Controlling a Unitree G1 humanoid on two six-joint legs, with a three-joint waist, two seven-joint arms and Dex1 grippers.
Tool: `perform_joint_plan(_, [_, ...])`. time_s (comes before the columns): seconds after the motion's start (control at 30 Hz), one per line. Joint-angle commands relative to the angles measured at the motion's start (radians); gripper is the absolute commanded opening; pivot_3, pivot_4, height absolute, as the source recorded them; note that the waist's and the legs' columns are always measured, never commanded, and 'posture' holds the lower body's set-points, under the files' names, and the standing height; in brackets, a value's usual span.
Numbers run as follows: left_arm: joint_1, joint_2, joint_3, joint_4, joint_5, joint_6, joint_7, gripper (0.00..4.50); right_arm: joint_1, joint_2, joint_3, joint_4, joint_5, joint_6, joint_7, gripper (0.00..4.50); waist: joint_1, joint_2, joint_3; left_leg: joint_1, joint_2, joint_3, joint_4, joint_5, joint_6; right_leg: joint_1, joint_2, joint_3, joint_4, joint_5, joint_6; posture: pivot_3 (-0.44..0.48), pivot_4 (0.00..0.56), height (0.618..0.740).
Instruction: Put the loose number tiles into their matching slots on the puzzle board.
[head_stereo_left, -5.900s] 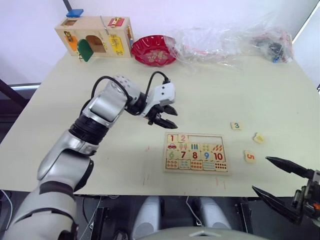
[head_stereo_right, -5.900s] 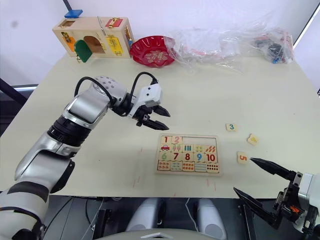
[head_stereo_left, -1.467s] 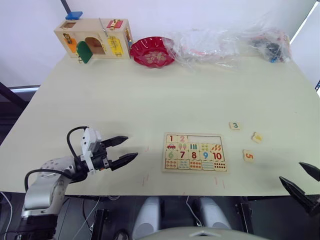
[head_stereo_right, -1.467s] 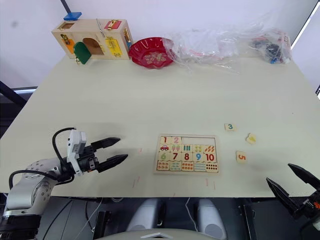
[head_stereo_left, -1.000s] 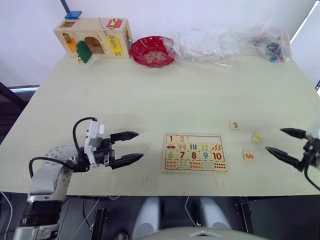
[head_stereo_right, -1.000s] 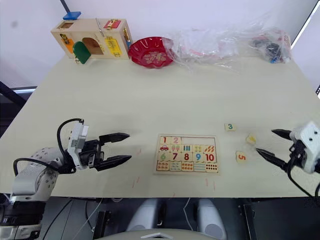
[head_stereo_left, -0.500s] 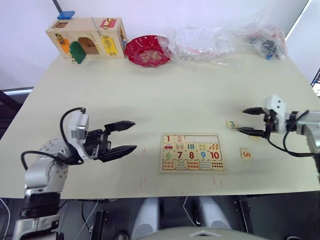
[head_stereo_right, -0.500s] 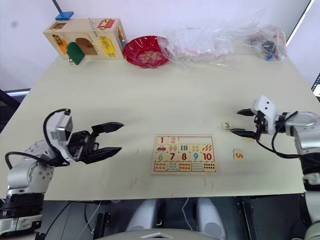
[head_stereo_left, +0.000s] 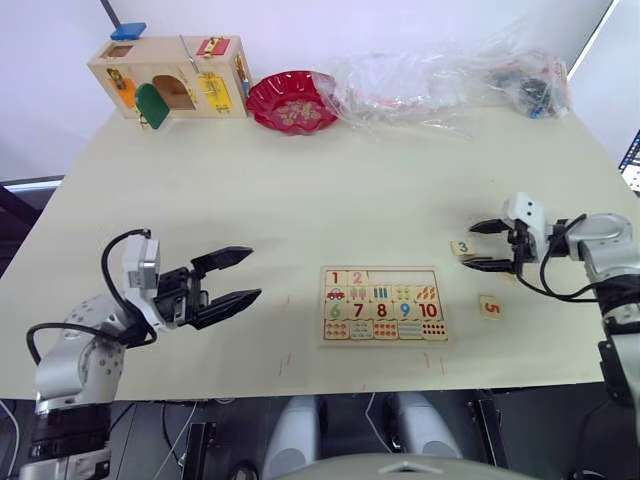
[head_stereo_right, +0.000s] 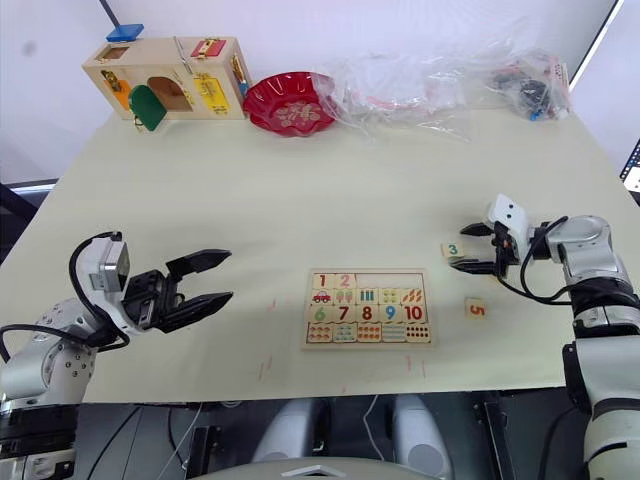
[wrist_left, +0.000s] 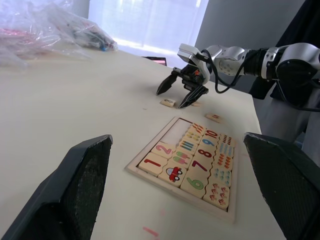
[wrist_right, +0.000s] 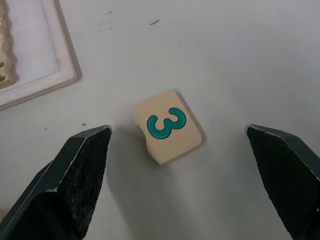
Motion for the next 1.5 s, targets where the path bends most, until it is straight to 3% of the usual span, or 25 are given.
perform_joint_plan(0.03, [0.007, 0.001, 0.018, -0.043, -0.008, -0.014, 0.013, 4.45, -0.028, 0.008, -0.013, 0.014, -0.008, -0.021, 0.002, 4.50, 0.000, 0.000, 0.000, 0.000, 0.000, 0.000, 0.000, 0.000, 0.000, 0.000, 0.000, 0.000, 0.000, 0.000, 0.000, 0.000, 0.150, 0.740])
perform_joint_plan(0.07, [0.009, 0.000, 0.015, -0.048, -0.009, -0.013, 0.016, 4.45, -0.031, 0.012, -0.015, 0.019, -0.007, -0.018, 0.002, 4.50, 0.000, 0.000, 0.000, 0.000, 0.000, 0.000, 0.000, 0.000, 0.000, 0.000, 0.000, 0.000, 0.000, 0.000, 0.000, 0.000, 0.150, 0.740])
perform_joint_plan(0.2, [0.011, 0.000, 0.015, -0.053, -0.010, -0.011, 0.022, 4.50, -0.034, 0.015, -0.018, 0.030, -0.011, -0.015, 0.007, 2.72, 0.000, 0.000, 0.000, 0.000, 0.000, 0.000, 0.000, 0.000, 0.000, 0.000, 0.000, 0.000, 0.000, 0.000, 0.000, 0.000, 0.150, 0.740])
perform_joint_plan(0.3, [0.013, 0.001, 0.015, -0.054, -0.009, -0.009, 0.025, 4.50, -0.023, 0.007, -0.021, 0.023, -0.010, -0.013, 0.016, 1.10, 0.000, 0.000, 0.000, 0.000, 0.000, 0.000, 0.000, 0.000, 0.000, 0.000, 0.000, 0.000, 0.000, 0.000, 0.000, 0.000, 0.150, 0.740])
perform_joint_plan(0.33, [0.013, 0.002, 0.015, -0.054, -0.009, -0.009, 0.026, 4.50, -0.020, 0.005, -0.022, 0.020, -0.009, -0.012, 0.019, 0.94, 0.000, 0.000, 0.000, 0.000, 0.000, 0.000, 0.000, 0.000, 0.000, 0.000, 0.000, 0.000, 0.000, 0.000, 0.000, 0.000, 0.150, 0.740])
perform_joint_plan(0.57, [0.023, 0.000, 0.016, -0.061, -0.010, -0.012, 0.031, 4.50, 0.086, -0.008, -0.055, -0.193, 0.038, 0.111, -0.024, 0.95, 0.002, 0.000, 0.000, 0.000, 0.000, -0.001, 0.000, 0.000, 0.000, 0.000, -0.001, 0.000, 0.000, 0.000, 0.000, 0.000, 0.150, 0.740])
perform_joint_plan(0.73, [0.030, -0.002, 0.018, -0.056, -0.008, -0.019, 0.030, 4.50, 0.286, -0.037, -0.125, -0.652, 0.115, 0.401, -0.158, 0.95, 0.005, 0.000, 0.000, -0.001, 0.000, -0.002, 0.000, 0.000, 0.000, 0.000, -0.001, -0.001, 0.000, 0.000, 0.000, 0.000, 0.150, 0.740])
perform_joint_plan(0.93, [0.010, 0.006, 0.005, -0.017, 0.003, -0.029, 0.005, 4.50, 0.512, -0.105, -0.155, -1.044, 0.173, 0.506, -0.183, 0.95, 0.009, 0.001, 0.001, -0.002, -0.001, -0.003, 0.000, 0.000, 0.000, 0.000, -0.001, -0.002, -0.001, 0.000, 0.000, 0.000, 0.150, 0.740])
perform_joint_plan(1.5, [-0.028, -0.002, -0.023, 0.022, 0.029, -0.042, -0.029, 4.50, 0.596, -0.133, -0.128, -1.092, 0.174, 0.508, -0.239, 0.95, 0.006, 0.001, 0.001, -0.001, 0.000, -0.002, 0.000, 0.000, 0.000, 0.000, 0.000, -0.001, -0.001, 0.000, 0.000, 0.000, 0.150, 0.740])
